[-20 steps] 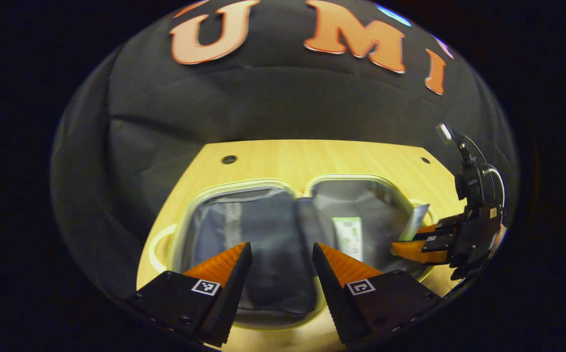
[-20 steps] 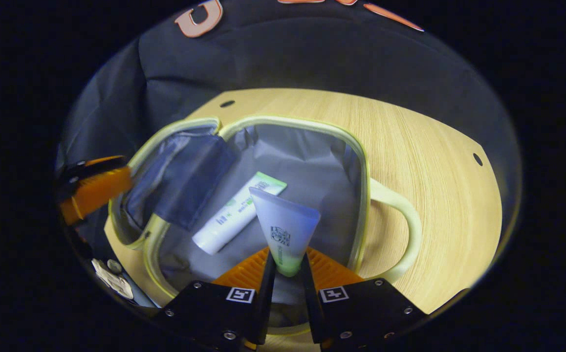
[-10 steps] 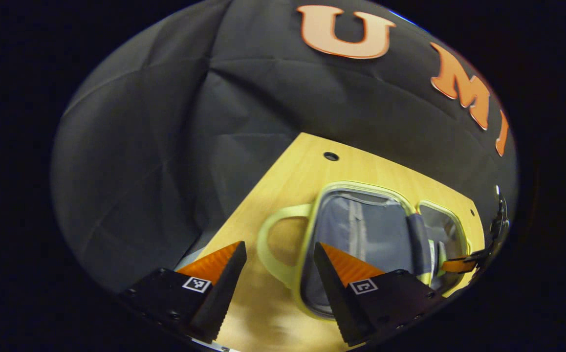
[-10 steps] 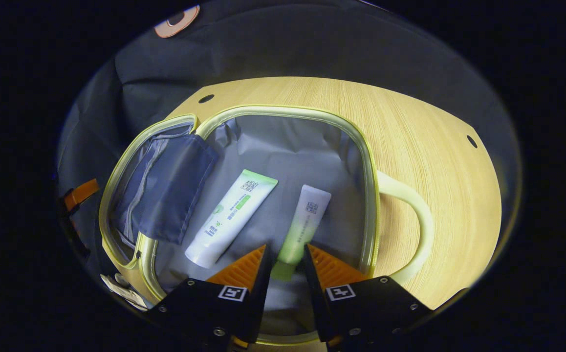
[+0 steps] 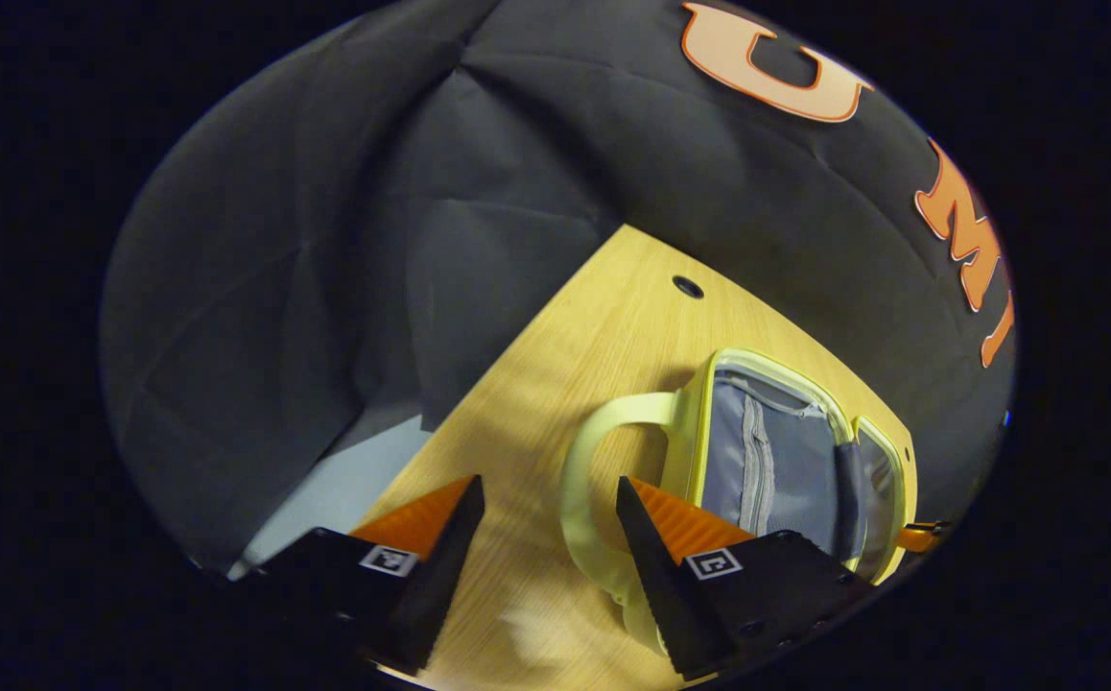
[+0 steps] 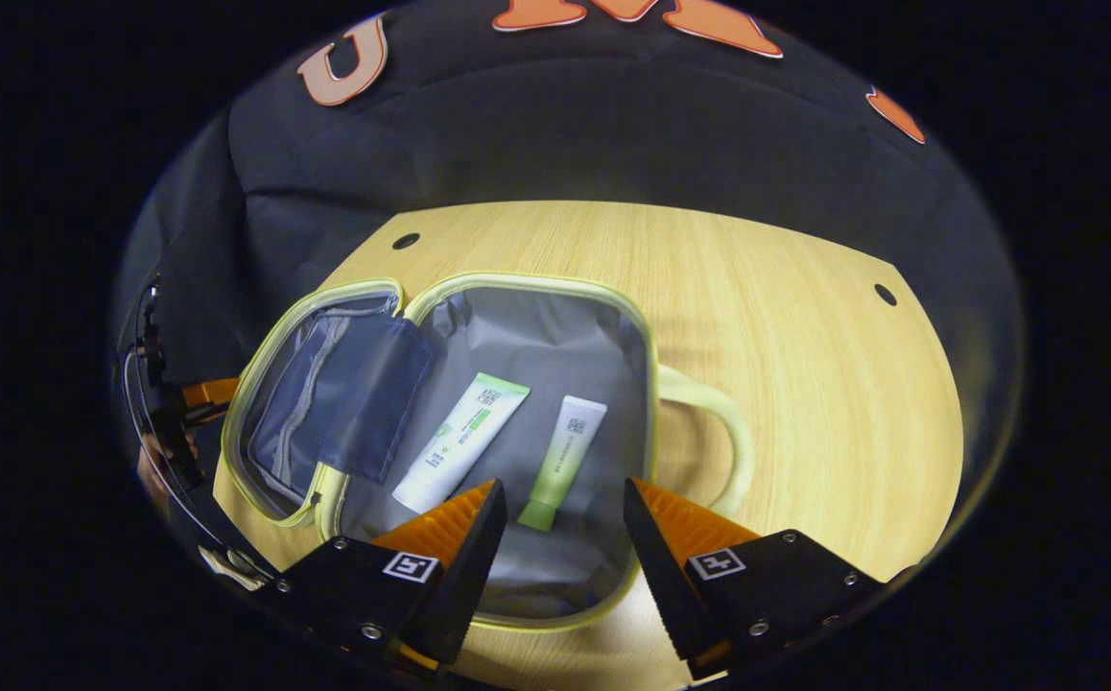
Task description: First open the suitcase, pack the skin care products into it, and then close the suitcase.
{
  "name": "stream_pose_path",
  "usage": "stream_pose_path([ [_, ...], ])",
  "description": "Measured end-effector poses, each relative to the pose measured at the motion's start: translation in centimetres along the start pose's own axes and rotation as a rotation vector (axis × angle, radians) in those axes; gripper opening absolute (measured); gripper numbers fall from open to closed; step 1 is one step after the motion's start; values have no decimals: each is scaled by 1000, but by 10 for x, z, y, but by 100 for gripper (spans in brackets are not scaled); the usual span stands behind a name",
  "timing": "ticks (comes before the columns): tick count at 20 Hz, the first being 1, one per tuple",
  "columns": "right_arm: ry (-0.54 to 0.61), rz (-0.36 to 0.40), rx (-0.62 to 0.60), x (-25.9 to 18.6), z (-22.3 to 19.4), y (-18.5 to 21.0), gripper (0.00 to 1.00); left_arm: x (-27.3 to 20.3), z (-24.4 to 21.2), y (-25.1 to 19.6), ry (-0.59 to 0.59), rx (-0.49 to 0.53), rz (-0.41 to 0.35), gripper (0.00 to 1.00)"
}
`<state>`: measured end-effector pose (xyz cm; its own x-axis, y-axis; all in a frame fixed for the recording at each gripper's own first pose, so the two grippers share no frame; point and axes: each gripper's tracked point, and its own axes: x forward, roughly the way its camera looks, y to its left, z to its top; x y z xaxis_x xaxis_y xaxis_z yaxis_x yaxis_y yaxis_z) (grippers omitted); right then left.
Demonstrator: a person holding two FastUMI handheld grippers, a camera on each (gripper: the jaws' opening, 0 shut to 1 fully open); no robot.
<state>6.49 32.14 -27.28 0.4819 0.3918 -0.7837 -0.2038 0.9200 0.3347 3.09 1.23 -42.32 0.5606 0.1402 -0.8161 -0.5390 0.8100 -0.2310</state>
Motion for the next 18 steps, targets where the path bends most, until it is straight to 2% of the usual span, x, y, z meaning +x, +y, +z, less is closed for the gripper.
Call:
stream_pose_path([
  [2, -27, -13, 5, -14, 5, -9, 82, 16, -6, -4, 32, 2, -3, 47],
  [3, -36, -19, 10, -21, 7, -13, 83, 16, -7, -6, 40, 6, -4, 43],
  [4, -45, -26, 17, -27, 7, -17, 83, 21, -7, -5, 51, 16, -1, 25],
  [5, -54, -28, 25, -33, 8, -19, 83, 22, -2, -3, 34, 33, -2, 27],
  [7, -87, -38, 35, -45, 12, -29, 84, 12, 9, -9, -10, 3, -20, 14],
  [8, -122, -54, 34, -52, 17, -35, 84, 9, 15, -11, -34, 2, -8, 14],
  [9, -163, -72, 29, -59, 24, -42, 85, 2, 18, -15, -41, 29, -6, 6],
  [14, -325, -162, -28, -92, 44, -75, 91, -41, 56, -38, -165, 233, 41, 6],
  [18, -380, -181, -52, -106, 53, -94, 92, -75, 83, -70, -245, 303, 50, 6],
])
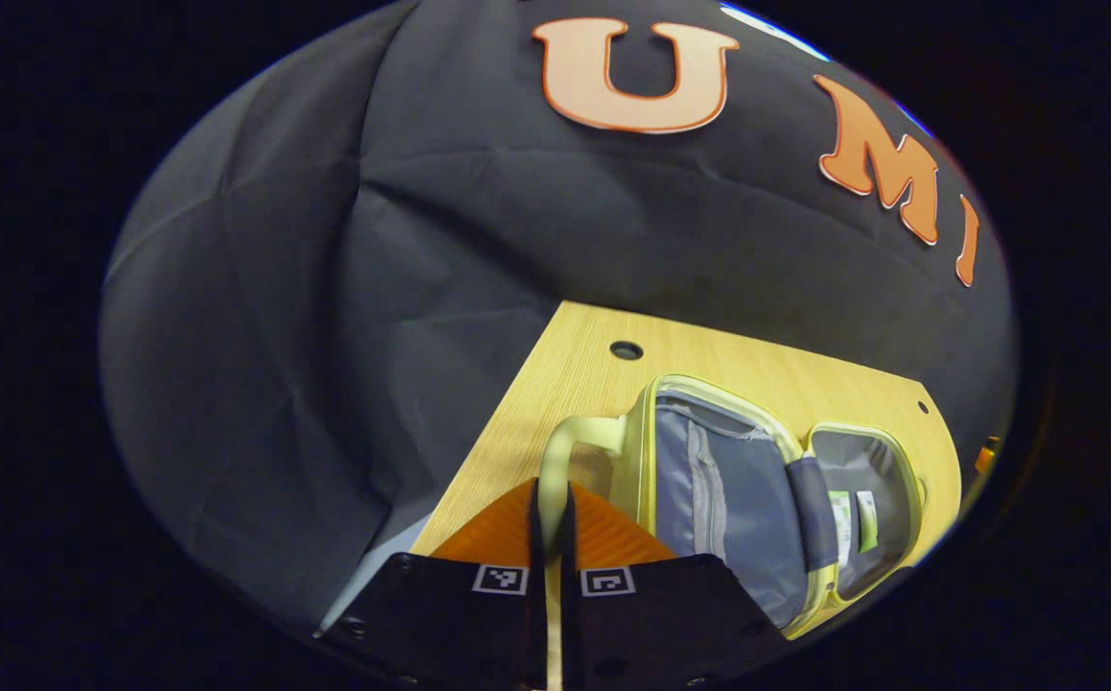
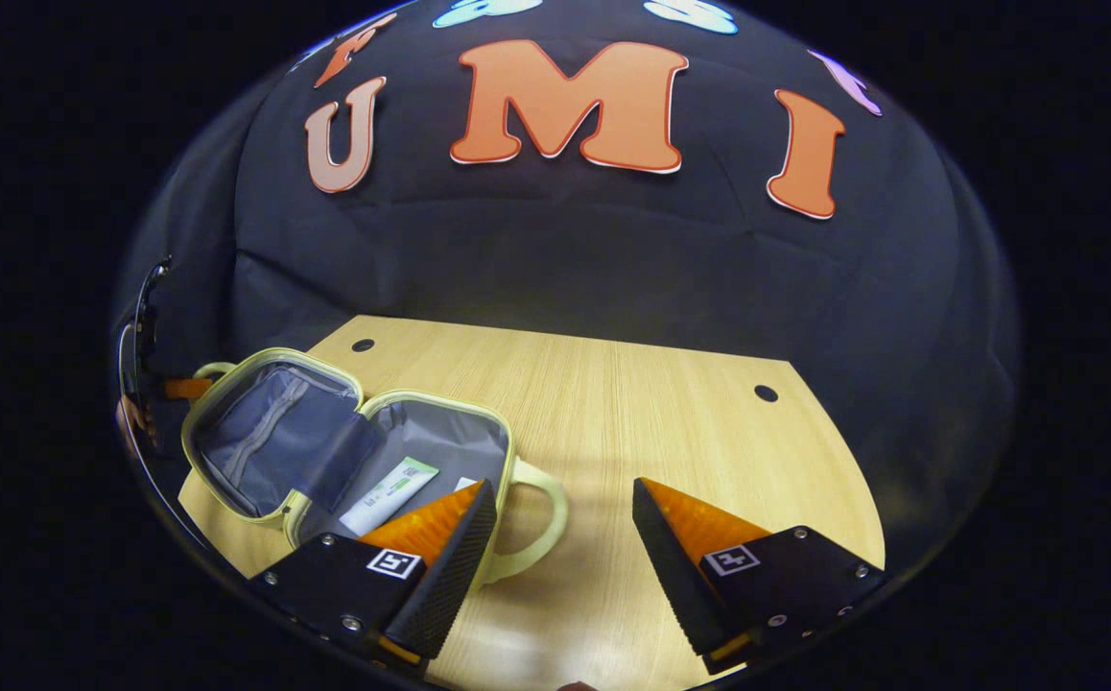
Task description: First open the suitcase, pack the skin care products into it, and then close the suitcase.
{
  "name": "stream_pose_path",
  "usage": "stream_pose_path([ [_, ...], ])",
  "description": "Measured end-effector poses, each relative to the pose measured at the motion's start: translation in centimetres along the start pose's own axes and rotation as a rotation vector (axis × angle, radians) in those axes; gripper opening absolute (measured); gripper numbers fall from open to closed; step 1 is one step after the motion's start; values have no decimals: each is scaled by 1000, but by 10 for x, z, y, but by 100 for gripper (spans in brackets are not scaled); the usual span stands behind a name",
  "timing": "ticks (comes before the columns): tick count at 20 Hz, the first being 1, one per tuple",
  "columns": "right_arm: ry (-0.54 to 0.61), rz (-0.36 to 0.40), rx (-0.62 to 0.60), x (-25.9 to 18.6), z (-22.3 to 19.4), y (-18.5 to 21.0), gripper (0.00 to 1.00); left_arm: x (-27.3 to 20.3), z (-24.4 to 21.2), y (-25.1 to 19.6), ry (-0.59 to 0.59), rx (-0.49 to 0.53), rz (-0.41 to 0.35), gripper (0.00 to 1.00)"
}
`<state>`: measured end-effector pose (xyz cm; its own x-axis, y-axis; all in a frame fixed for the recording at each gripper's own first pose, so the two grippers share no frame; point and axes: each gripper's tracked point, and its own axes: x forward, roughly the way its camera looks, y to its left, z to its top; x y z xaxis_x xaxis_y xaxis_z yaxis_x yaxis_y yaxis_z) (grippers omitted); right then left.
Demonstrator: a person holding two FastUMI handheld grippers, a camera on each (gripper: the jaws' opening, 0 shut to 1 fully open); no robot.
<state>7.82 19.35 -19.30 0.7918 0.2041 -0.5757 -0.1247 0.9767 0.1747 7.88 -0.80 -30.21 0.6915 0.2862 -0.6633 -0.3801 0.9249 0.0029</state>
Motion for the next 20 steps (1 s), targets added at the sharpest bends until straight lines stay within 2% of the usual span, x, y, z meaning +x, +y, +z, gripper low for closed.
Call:
stream_pose_path([
  [5, -64, 1, -48, -10, 16, -25, 92, -45, 47, -40, -102, 50, -17, 5],
  [12, -155, 54, -65, -23, 42, -44, 92, -99, 97, -134, -226, 115, -66, 5],
  [15, -190, 76, -52, -30, 52, -57, 92, -116, 105, -182, -253, 115, -99, 5],
  [20, -209, 93, -54, -33, 52, -77, 92, -142, 101, -261, -289, 183, -170, 5],
])
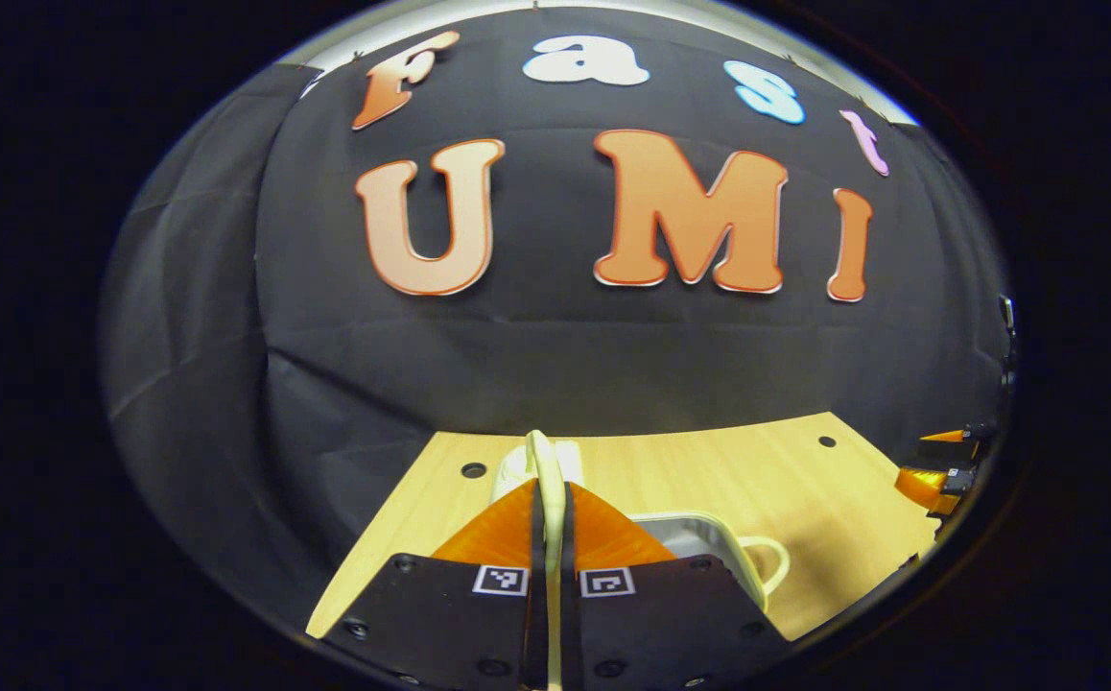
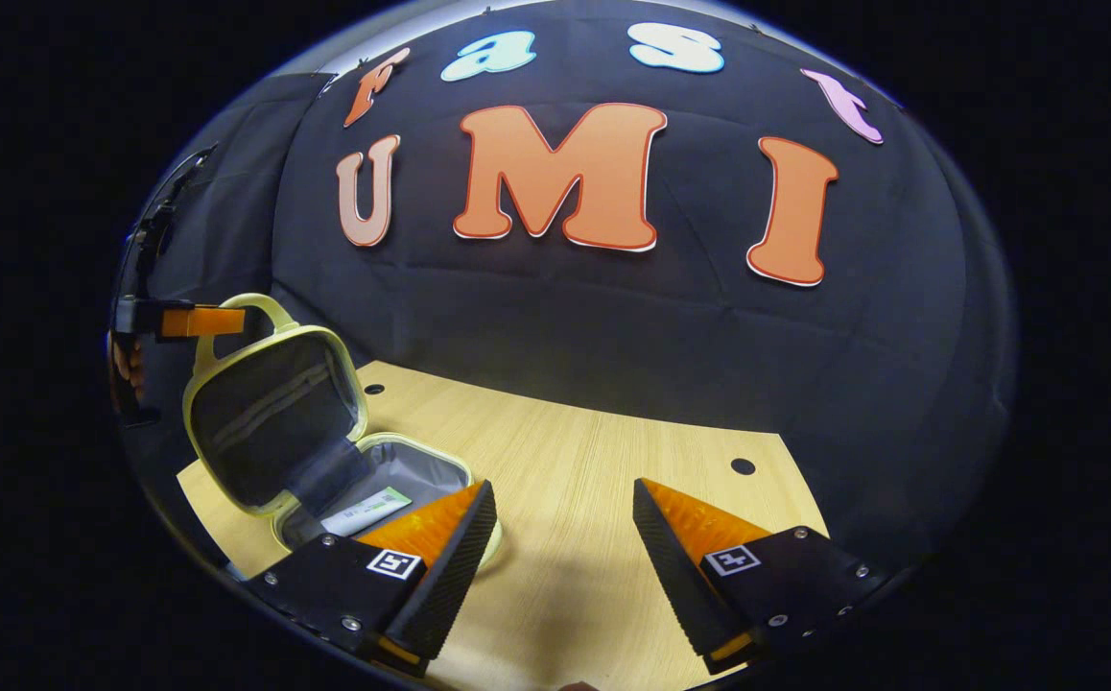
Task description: First open the suitcase, pack the skin care products into it, and then close the suitcase.
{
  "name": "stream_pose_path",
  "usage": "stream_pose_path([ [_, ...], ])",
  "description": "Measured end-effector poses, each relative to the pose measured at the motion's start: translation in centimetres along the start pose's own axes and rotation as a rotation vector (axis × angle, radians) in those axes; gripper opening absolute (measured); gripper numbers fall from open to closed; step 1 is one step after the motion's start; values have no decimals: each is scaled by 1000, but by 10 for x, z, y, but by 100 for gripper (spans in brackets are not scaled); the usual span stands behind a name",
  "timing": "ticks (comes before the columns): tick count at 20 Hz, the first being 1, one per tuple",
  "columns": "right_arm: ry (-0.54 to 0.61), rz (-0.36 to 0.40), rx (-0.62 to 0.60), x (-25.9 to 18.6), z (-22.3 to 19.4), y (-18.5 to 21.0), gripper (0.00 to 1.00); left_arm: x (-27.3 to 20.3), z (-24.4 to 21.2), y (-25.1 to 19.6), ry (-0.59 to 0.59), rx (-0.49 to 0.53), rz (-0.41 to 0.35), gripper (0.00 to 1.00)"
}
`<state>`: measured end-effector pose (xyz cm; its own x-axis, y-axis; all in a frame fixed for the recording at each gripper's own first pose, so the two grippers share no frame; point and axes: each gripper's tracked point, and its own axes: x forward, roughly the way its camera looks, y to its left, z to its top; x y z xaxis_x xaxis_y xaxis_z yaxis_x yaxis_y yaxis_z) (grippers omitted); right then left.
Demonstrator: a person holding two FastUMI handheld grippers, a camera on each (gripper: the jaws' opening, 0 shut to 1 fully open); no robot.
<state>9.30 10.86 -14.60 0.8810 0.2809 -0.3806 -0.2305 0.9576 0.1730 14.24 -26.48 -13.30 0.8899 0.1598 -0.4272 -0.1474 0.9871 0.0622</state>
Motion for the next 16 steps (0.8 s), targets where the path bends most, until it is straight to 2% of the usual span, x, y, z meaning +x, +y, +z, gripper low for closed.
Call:
stream_pose_path([
  [4, -29, 0, 1, -9, 3, -17, 92, -3, -2, -54, -3, -3, -62, 5],
  [7, -41, 13, 7, -15, -9, -19, 92, -6, -12, -107, 13, -53, -147, 5],
  [11, -44, 8, -17, -24, -11, -37, 92, -2, -37, -166, 57, -62, -219, 5],
  [14, -56, 12, -13, -29, -11, -45, 92, -2, -58, -199, 108, -109, -263, 5],
  [16, -57, 17, -18, -32, -14, -48, 92, 3, -75, -219, 127, -98, -281, 5],
])
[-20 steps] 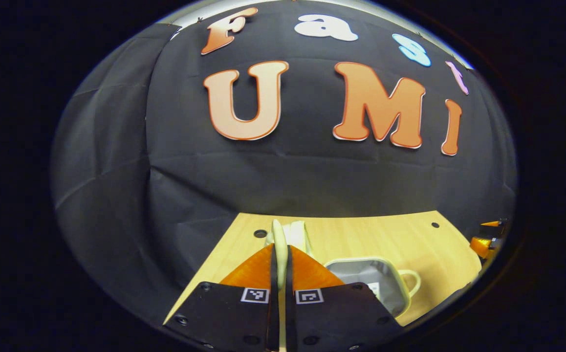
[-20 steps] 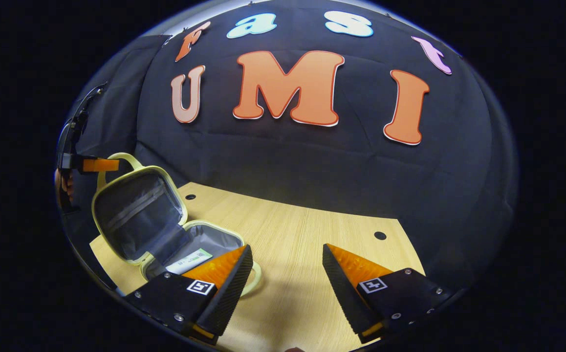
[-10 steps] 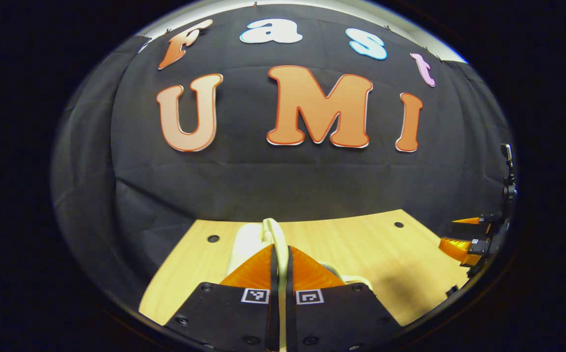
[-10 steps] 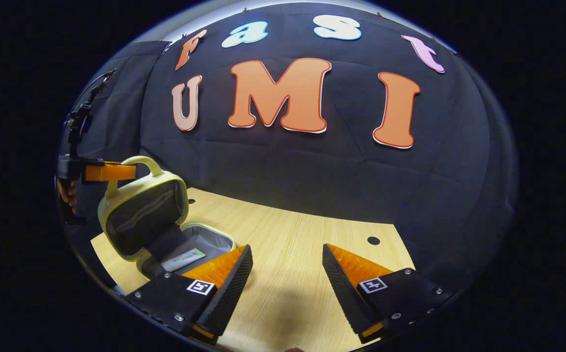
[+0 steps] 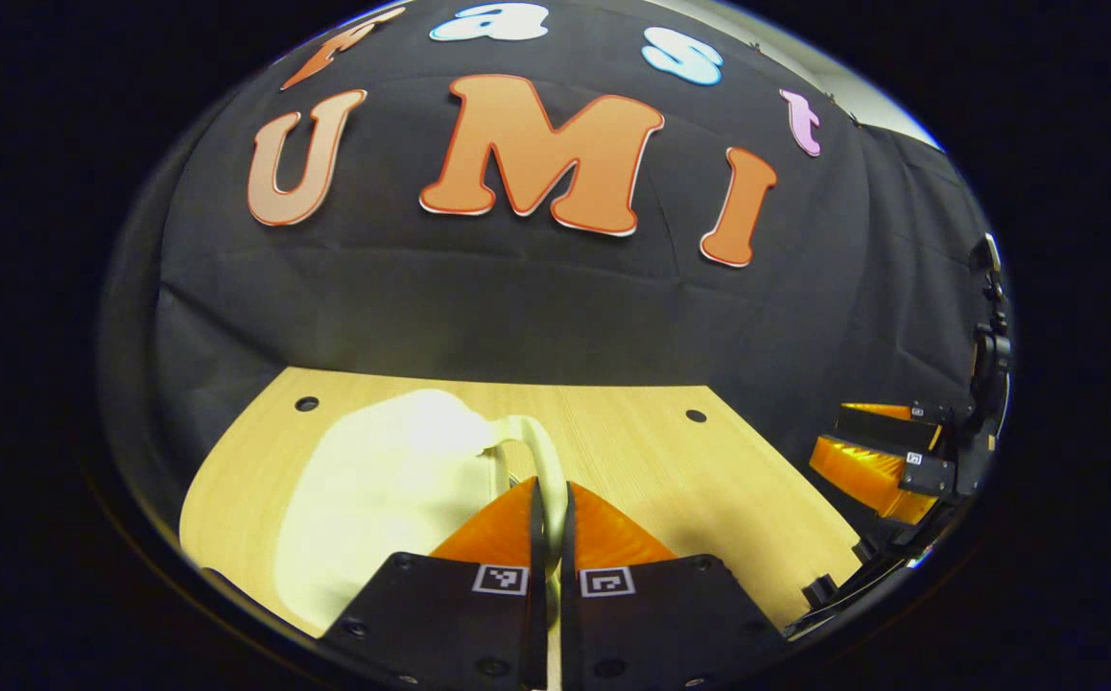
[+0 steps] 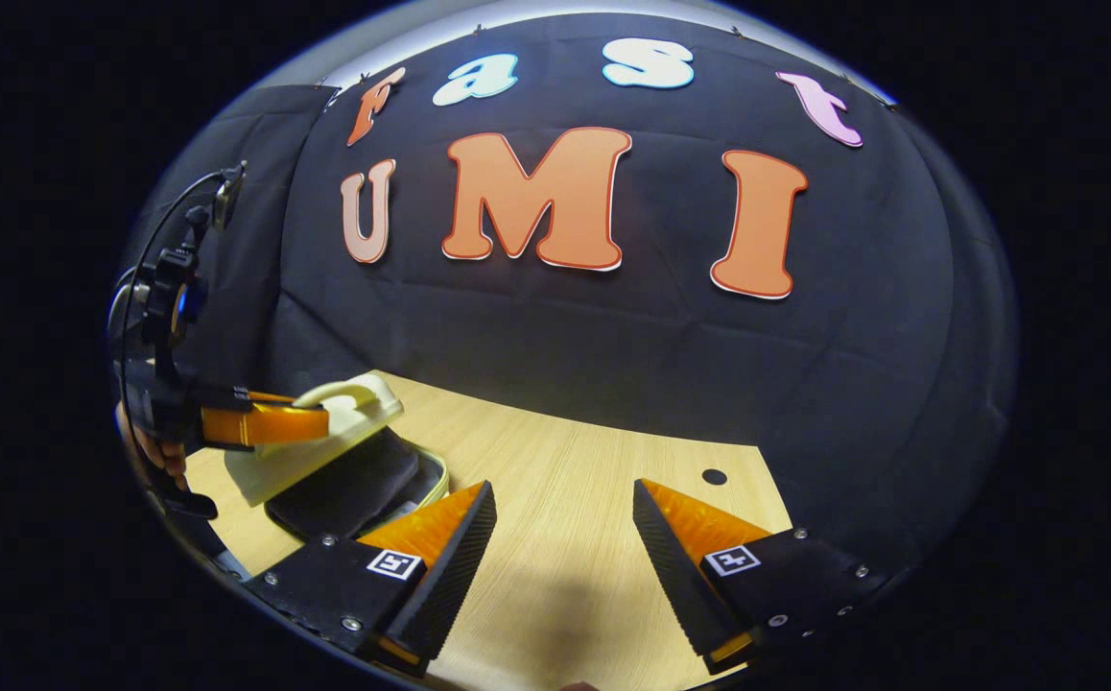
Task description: First open the suitcase, pack the skin care products into it, and then close the suitcase.
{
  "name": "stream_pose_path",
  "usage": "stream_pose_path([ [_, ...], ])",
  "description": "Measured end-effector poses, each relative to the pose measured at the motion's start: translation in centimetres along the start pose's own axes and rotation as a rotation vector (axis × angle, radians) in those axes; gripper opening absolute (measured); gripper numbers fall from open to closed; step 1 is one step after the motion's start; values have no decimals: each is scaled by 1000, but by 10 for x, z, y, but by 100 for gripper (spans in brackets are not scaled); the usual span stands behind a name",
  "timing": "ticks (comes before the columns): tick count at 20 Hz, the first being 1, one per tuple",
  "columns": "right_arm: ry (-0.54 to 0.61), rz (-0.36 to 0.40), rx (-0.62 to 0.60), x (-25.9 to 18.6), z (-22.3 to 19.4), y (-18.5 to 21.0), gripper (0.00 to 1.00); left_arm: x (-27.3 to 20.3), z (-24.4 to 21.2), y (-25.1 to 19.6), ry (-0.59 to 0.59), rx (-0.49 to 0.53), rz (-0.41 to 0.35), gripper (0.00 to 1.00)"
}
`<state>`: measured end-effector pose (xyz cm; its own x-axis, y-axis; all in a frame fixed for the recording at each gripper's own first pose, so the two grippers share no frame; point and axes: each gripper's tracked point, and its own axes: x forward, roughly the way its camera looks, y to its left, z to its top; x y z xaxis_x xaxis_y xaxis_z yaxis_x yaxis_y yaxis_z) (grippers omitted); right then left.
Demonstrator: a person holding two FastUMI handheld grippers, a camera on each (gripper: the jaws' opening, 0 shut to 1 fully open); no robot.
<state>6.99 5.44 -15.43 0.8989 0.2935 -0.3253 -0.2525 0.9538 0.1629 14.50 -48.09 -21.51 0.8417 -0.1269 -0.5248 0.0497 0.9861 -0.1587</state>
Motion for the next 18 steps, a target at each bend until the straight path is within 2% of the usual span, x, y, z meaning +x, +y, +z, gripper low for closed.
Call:
stream_pose_path([
  [2, 3, 6, -12, -3, -4, -3, 92, 12, -22, -16, 59, -7, -10, 5],
  [8, 0, 25, -13, -7, -10, -12, 92, 51, -70, -37, 175, 189, 52, 5],
  [9, -2, 23, -12, -8, -11, -16, 92, 51, -80, -42, 211, 202, 39, 6],
  [10, -8, 20, -11, -9, -10, -19, 92, 53, -85, -46, 225, 209, 40, 13],
  [12, -20, 14, -9, -9, -7, -25, 92, 49, -85, -64, 206, 167, 3, 17],
  [14, -27, 10, -5, -9, -5, -30, 92, 42, -70, -72, 170, 156, -11, 17],
  [16, -38, 9, 8, -9, 0, -32, 92, 40, -50, -83, 118, 137, -29, 53],
  [18, -68, 8, 7, -11, 9, -33, 92, 33, -27, -85, 51, 117, -14, 90],
])
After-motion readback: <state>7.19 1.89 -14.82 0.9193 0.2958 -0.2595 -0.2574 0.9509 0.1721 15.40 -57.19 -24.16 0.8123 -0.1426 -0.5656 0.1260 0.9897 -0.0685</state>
